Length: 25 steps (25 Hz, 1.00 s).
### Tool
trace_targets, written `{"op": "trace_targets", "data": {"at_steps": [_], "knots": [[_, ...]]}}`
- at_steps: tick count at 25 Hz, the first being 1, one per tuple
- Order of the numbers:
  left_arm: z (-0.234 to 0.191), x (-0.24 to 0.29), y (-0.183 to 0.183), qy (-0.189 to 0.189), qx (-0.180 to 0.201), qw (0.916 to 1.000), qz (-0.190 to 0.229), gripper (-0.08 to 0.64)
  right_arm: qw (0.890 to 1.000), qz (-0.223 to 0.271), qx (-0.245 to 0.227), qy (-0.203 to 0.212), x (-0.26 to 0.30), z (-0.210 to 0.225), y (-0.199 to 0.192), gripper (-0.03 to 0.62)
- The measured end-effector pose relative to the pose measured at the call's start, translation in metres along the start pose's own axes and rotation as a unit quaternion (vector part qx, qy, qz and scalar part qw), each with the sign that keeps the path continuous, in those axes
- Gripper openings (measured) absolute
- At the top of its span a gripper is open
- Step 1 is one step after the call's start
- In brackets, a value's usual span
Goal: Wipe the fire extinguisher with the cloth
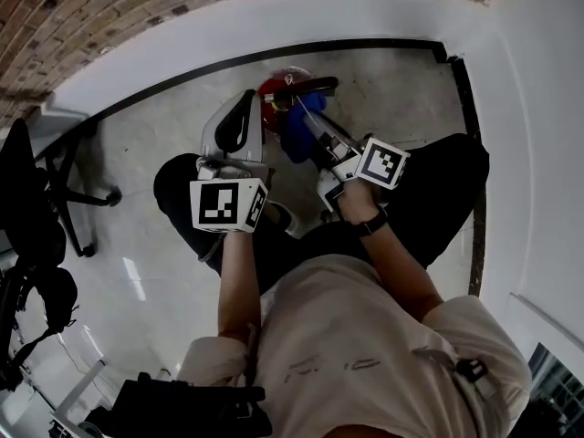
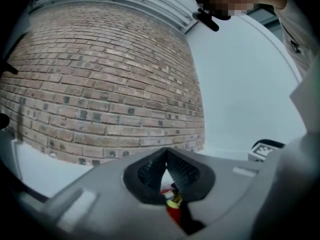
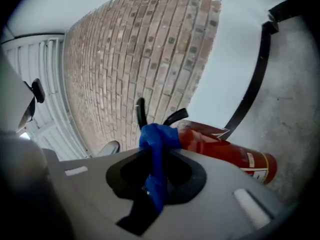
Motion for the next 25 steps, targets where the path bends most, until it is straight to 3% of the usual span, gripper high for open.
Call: {"op": "trace_targets", "data": {"at_steps": [5,7,11,17,19,22,25], "knots": [[-0.011,-0.007,-0.003,0.017,-0.001,0.9998,-0.007,0.0,0.997,0.032,-0.032,-0.069,-0.032,0.033,0.008,0.057],[-0.015,-0.008,-0.008,0.023,-0.002,0.9996,-0.013,0.0,0.992,0.032,-0.036,-0.115,-0.044,0.052,0.006,0.055],[-0.018,-0.009,-0.02,0.031,-0.002,0.9991,-0.028,0.0,0.976,0.033,0.014,-0.214,-0.075,0.135,-0.033,0.052],[-0.013,-0.001,-0.038,0.022,0.004,0.9985,-0.051,0.0,0.936,0.008,0.061,-0.347,-0.125,0.268,-0.101,0.052],[-0.012,0.005,-0.037,0.02,0.005,0.9985,-0.052,0.0,0.922,-0.029,0.073,-0.38,-0.139,0.305,-0.118,0.052],[-0.014,0.01,-0.034,0.018,0.012,0.9983,-0.055,0.0,0.889,-0.112,0.099,-0.432,-0.155,0.348,-0.151,0.052],[-0.014,0.009,-0.028,0.023,0.014,0.9983,-0.052,0.0,0.866,-0.173,0.108,-0.456,-0.168,0.363,-0.163,0.054]]}}
Point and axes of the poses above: the fingertips, and each gripper's own axes: x forward along the fingers, z to its right, y out of its top, the point moved 3 cm from there along -x, backward along the fingers, and after that the axes turned 15 degrees about y, right-handed, at the moved point
